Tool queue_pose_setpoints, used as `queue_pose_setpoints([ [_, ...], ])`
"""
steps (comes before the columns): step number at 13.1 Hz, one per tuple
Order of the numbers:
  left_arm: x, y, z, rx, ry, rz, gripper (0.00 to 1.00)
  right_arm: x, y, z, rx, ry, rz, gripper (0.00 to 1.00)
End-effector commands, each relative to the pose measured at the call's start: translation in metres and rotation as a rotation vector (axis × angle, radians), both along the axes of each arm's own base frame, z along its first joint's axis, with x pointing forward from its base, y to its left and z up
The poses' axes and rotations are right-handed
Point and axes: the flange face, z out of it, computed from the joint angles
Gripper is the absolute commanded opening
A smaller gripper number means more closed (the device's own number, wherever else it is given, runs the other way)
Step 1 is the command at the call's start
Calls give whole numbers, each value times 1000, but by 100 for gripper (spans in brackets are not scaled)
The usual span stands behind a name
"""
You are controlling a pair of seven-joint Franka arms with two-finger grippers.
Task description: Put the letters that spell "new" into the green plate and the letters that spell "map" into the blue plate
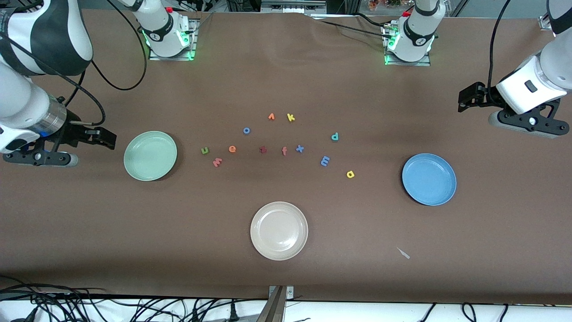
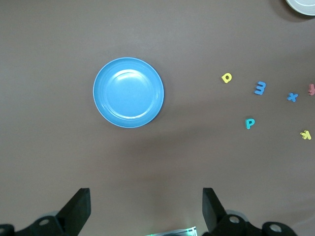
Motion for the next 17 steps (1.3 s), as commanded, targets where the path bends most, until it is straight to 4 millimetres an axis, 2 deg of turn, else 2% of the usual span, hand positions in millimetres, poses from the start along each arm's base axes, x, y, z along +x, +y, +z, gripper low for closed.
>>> queue_pose_setpoints([
  [1, -2, 3, 6, 25, -4, -2, 100, 1, 3, 5, -8, -19, -5, 100],
  [17, -3, 1, 7, 24, -1, -4, 100, -2, 0, 10, 9, -16, -13, 100],
])
